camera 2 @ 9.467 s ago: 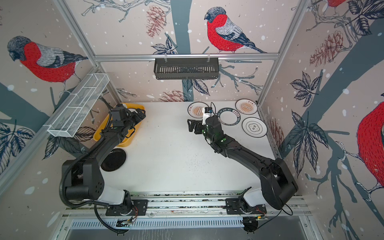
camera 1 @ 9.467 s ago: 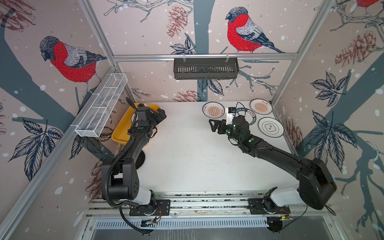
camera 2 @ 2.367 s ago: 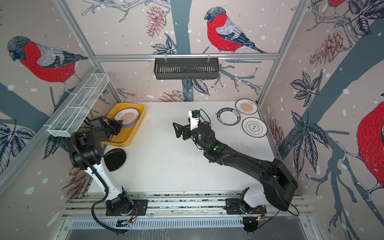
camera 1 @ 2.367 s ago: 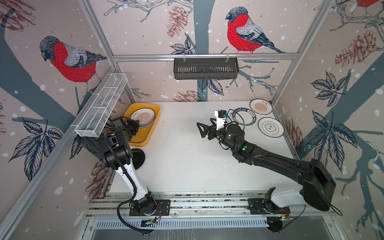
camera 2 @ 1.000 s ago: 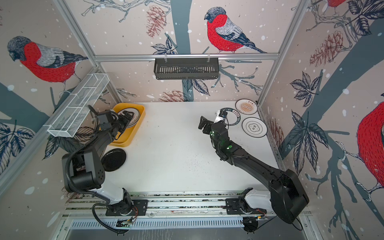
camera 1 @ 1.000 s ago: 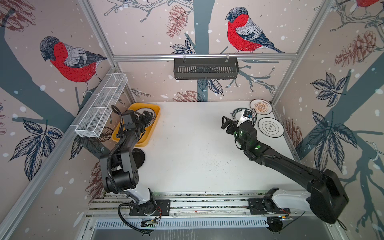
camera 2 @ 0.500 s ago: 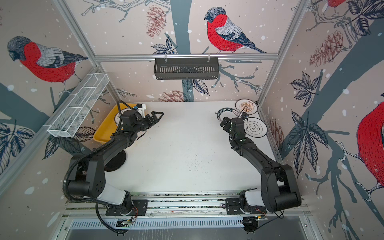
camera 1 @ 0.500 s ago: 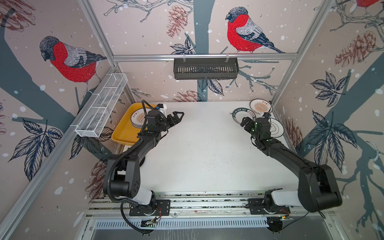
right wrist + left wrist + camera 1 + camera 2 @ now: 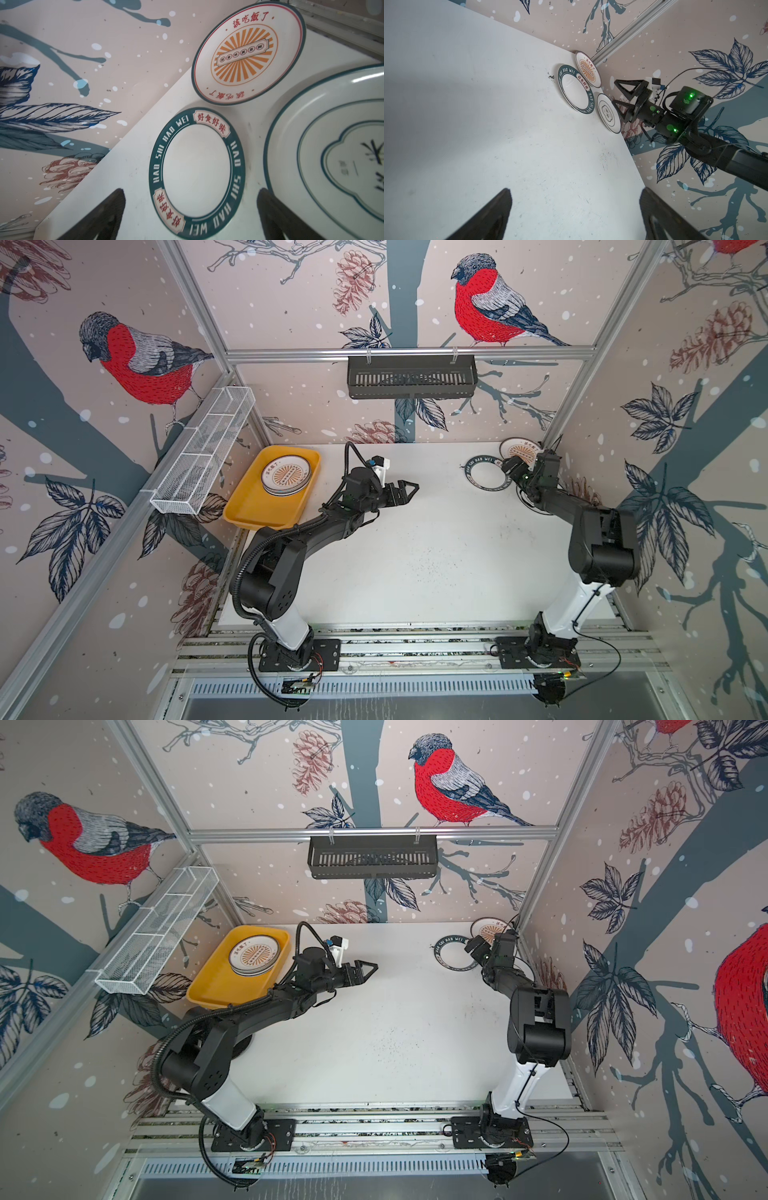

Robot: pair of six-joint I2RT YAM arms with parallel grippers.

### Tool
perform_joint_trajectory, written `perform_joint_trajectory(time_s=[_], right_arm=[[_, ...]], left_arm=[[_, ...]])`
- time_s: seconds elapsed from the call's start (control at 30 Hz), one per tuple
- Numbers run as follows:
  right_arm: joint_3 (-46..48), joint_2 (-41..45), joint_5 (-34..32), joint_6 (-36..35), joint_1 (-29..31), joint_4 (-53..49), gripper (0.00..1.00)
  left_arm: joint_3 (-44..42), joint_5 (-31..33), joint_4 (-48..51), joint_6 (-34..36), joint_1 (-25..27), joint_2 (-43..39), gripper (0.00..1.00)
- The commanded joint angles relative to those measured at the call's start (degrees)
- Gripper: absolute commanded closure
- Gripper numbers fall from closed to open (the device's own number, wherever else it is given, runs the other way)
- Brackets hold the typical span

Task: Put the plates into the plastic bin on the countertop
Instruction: 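Move the right gripper to the green-ring plate while left gripper approaches it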

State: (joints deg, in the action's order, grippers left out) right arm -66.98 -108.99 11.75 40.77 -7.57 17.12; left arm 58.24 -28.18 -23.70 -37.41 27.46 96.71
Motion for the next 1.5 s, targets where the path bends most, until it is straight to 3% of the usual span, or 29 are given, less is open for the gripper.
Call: perform_joint_trajectory(time_s=[0.0,0.4,0.83,1.03,1.23,1.47], right_arm=[[-4.94,-5.55,5.87,1.85,-1.35,2.21,0.00],[-22.90,-20.64,7.50,3.51,-2.97,-3.03,0.00],[-28.97,-26.23,12.30,5.48,-1.46,-5.32,0.01],[-32.10,-27.75,11.63,1.37,1.94,-9.94,0.00],[-31.96,-28.34,13.74,-0.51,5.10,-8.64,0.00],[-34.76,-30.23,20.86,-4.15,9.90,-6.48,0.01]], left_arm=[[2.71,0.98,-0.65,2.99,1.90,1.63,0.04],[7.58,2.60,3.10,4.38,4.90,5.71,0.04],[9.23,5.96,5.11,4.42,4.89,7.87,0.04],[13.42,7.12,10.47,5.81,3.57,9.93,0.04],[14.71,4.83,11.06,0.08,-0.62,13.16,0.05],[16.73,-0.54,9.53,-7.93,-6.00,19.03,0.07]])
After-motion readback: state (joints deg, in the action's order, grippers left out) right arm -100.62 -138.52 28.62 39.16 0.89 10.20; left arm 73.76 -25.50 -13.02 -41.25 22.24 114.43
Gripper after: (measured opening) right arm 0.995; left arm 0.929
